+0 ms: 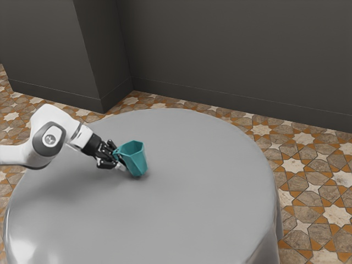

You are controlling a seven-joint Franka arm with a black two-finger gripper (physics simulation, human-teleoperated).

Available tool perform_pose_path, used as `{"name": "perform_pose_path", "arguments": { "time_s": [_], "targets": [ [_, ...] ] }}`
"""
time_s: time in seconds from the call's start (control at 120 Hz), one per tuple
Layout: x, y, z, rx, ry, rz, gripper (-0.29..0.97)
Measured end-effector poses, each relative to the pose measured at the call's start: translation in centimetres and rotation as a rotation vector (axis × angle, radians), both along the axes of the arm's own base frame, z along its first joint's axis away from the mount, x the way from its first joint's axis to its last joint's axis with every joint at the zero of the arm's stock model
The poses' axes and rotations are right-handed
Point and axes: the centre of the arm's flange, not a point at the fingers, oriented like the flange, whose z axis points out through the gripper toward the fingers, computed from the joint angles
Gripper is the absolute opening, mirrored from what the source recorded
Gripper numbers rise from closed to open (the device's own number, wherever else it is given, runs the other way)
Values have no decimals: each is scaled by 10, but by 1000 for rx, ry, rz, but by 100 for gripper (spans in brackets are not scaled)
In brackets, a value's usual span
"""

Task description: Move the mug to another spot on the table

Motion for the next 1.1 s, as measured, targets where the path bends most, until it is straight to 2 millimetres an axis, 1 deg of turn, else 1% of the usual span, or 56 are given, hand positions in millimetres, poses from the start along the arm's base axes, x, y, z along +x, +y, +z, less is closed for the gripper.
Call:
{"name": "perform_pose_path", "arguments": {
  "time_s": [0.183, 0.392, 0.642, 0.717, 0.767, 0.892, 1.1],
  "targets": [
    [4, -4, 1, 1, 17, -13, -1],
    [8, 2, 3, 10, 39, -13, -1],
    [11, 2, 3, 20, 63, -27, -1],
    [11, -1, 2, 21, 69, -34, 0],
    [11, -2, 1, 21, 73, -38, 4],
    [10, -3, 0, 25, 79, -47, 23],
    [9, -3, 0, 33, 82, -53, 48]
  ]
}}
